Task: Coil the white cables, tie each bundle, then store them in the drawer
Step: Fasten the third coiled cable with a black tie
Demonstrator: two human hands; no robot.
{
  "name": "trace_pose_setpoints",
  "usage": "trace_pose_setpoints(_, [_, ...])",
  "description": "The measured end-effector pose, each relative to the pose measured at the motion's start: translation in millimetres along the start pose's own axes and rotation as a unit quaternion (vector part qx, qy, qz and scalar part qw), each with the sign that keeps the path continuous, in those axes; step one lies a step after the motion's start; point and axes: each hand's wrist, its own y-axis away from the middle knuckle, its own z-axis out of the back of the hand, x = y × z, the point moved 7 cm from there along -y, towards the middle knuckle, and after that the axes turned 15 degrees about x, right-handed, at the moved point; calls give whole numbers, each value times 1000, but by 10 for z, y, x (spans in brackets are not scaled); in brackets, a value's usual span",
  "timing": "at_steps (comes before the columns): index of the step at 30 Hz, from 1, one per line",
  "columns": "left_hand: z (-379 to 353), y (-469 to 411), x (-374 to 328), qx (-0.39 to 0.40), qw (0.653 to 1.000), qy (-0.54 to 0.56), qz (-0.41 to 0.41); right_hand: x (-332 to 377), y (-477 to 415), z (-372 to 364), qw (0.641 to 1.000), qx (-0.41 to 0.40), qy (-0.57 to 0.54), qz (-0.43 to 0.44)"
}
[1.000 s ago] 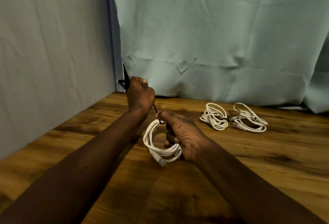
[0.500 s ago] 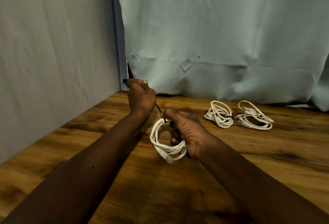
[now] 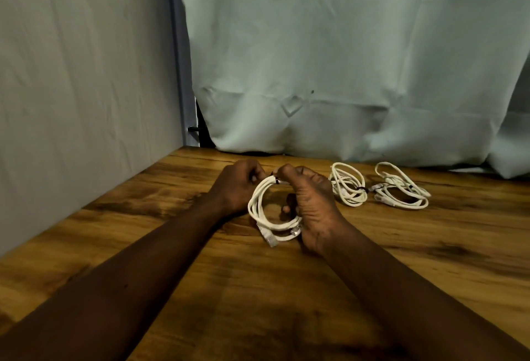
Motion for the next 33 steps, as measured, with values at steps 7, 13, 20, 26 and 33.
trace_pose_setpoints(7, [-228, 97, -242, 152, 982, 84, -71, 113, 27, 86, 999, -18, -23, 28])
trace_pose_setpoints(13, [193, 155, -191, -85, 971, 218, -55, 117, -9, 196, 998, -42, -28, 25])
trace_pose_setpoints(20, [202, 456, -845, -107, 956, -98, -255, 115, -34, 399, 994, -93, -56, 13])
trace_pose_setpoints(26, [-95, 450, -1021, -26, 905, -292, -307, 85, -48, 449, 994, -89, -65, -16])
trace_pose_setpoints(33, [-251, 475, -1117, 14, 876, -332, -349, 84, -58, 436, 995, -77, -44, -35])
